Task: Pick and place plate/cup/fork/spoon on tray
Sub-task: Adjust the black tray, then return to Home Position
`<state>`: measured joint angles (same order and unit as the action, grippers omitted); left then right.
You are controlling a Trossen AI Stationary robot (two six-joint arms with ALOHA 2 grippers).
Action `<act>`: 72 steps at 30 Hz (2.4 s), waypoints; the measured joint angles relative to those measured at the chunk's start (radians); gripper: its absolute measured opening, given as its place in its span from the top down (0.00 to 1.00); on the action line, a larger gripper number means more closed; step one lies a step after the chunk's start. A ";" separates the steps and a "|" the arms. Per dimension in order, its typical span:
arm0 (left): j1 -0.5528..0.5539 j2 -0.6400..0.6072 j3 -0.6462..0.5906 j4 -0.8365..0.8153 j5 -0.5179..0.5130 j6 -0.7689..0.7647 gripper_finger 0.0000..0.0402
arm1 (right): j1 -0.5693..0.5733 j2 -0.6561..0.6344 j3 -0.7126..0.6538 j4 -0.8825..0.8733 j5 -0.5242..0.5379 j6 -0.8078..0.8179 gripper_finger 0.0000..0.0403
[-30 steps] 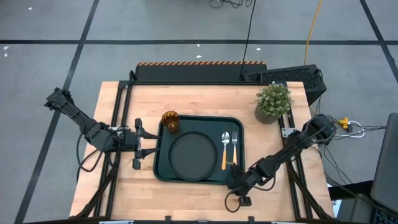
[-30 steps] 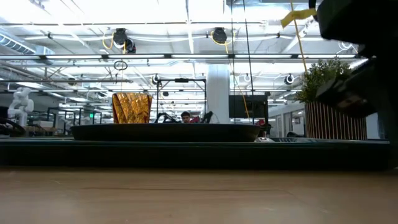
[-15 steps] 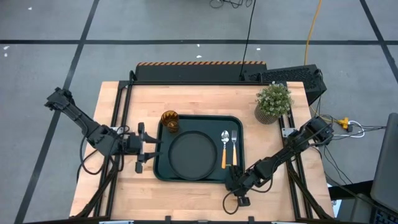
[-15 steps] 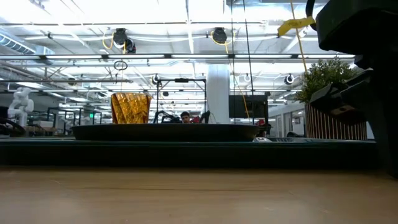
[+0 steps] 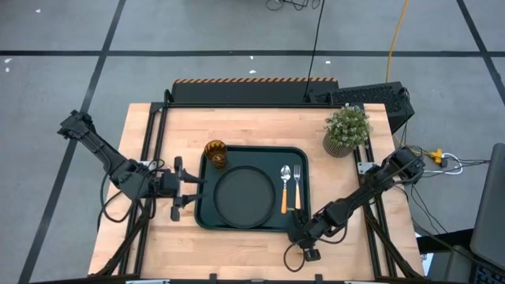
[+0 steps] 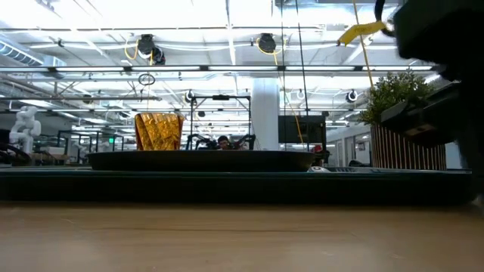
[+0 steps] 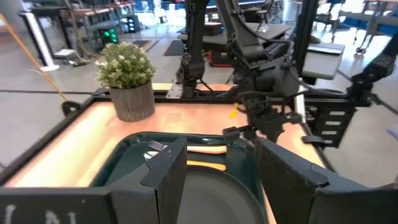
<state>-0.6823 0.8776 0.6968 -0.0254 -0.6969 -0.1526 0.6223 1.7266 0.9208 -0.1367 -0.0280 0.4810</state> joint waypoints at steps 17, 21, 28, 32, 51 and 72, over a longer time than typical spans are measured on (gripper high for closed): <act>-0.049 -0.144 -0.232 0.402 -0.101 0.313 0.52 | -0.021 -0.717 -0.052 -0.293 0.358 -0.200 0.79; -0.048 -0.268 -0.341 0.406 -0.137 0.279 0.52 | -0.052 -0.916 -0.208 -0.238 0.397 -0.229 0.79; -0.016 -0.441 -0.497 0.458 -0.299 0.290 0.52 | -0.175 -1.219 -0.562 0.026 0.322 -0.262 0.79; 0.028 -0.470 -0.531 0.432 -0.420 0.289 0.52 | -0.260 -1.317 -0.698 0.150 0.220 -0.268 0.79; 0.274 -0.480 -0.530 0.219 0.129 0.128 0.52 | -0.512 -1.368 -0.901 0.376 -0.027 -0.326 0.79; 0.499 -0.487 -0.685 0.425 0.271 0.131 0.61 | -0.578 -1.366 -0.905 0.316 -0.076 -0.328 0.79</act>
<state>-0.1828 0.3902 0.0120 0.3994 -0.4262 -0.0213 0.0441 0.3603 0.0158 0.1797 -0.1038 0.1525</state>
